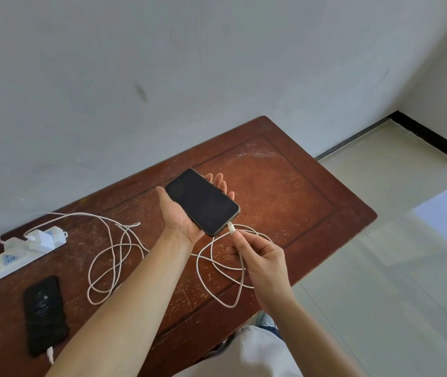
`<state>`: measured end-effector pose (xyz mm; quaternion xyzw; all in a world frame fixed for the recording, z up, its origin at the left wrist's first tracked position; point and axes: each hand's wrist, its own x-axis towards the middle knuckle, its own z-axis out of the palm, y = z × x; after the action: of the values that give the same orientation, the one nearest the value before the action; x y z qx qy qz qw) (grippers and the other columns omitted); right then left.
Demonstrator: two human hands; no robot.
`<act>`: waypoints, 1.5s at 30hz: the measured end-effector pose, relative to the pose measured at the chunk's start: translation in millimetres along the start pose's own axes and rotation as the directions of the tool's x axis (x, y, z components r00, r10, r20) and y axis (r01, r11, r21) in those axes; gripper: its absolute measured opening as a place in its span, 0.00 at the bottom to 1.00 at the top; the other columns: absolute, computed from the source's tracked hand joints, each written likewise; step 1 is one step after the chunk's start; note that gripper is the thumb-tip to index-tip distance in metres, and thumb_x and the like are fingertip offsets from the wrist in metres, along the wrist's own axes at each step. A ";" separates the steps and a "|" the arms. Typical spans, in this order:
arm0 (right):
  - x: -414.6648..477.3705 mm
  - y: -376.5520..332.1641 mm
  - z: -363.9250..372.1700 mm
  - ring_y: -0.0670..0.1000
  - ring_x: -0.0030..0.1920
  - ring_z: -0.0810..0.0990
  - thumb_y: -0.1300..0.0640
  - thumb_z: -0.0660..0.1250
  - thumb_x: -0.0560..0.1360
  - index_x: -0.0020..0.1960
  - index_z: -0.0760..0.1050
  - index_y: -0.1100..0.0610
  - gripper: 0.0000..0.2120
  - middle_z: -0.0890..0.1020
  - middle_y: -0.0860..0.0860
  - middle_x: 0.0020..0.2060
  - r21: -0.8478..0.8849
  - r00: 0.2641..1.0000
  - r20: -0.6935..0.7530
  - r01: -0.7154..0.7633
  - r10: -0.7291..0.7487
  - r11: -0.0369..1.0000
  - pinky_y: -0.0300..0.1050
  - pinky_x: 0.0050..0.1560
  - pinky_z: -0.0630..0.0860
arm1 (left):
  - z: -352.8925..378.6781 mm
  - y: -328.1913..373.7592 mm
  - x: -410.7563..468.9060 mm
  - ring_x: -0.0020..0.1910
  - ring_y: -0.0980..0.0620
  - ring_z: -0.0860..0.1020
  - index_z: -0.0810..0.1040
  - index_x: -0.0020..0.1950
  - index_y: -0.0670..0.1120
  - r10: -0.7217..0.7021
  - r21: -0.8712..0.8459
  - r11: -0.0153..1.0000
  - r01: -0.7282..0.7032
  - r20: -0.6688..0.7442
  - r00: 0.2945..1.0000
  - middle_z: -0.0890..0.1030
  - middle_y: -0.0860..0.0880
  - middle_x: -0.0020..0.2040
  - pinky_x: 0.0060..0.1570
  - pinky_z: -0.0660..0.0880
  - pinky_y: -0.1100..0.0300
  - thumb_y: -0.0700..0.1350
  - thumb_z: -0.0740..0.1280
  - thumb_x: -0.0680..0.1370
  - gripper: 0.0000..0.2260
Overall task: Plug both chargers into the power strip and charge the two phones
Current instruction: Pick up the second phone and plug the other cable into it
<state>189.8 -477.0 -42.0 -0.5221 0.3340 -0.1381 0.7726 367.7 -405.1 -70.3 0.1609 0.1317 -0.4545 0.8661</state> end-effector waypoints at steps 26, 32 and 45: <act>-10.5 -24.5 -7.6 0.50 0.35 0.86 0.53 0.76 0.73 0.44 0.88 0.55 0.06 0.88 0.56 0.37 -0.002 0.989 0.053 -0.139 0.139 0.990 0.39 0.38 0.83 | 12.0 -3.2 0.5 0.56 0.39 0.82 0.83 0.60 0.40 -0.066 0.232 0.971 0.066 -0.008 0.998 0.80 0.38 0.66 0.56 0.77 0.39 0.78 0.52 0.71 0.45; -10.7 -23.6 -8.0 0.49 0.36 0.86 0.55 0.76 0.74 0.44 0.89 0.56 0.05 0.88 0.57 0.38 0.030 0.993 0.039 -0.115 0.114 0.993 0.38 0.39 0.82 | 14.4 -7.5 0.7 0.55 0.39 0.82 0.82 0.60 0.40 -0.087 0.235 0.969 0.082 0.008 0.996 0.80 0.38 0.65 0.57 0.77 0.38 0.78 0.54 0.71 0.45; -5.4 -19.9 -5.0 0.51 0.38 0.88 0.49 0.76 0.72 0.44 0.88 0.54 0.09 0.89 0.56 0.39 -0.026 0.986 0.070 -0.153 0.154 0.988 0.39 0.41 0.83 | 15.8 -2.4 0.3 0.56 0.38 0.82 0.80 0.62 0.40 -0.101 0.314 0.945 0.094 0.008 0.995 0.79 0.37 0.67 0.57 0.76 0.38 0.79 0.54 0.69 0.46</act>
<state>185.2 -485.9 -23.2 -0.5071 0.3466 -0.0560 0.7871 367.1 -412.9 -56.3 0.2840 0.0553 -0.5138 0.8077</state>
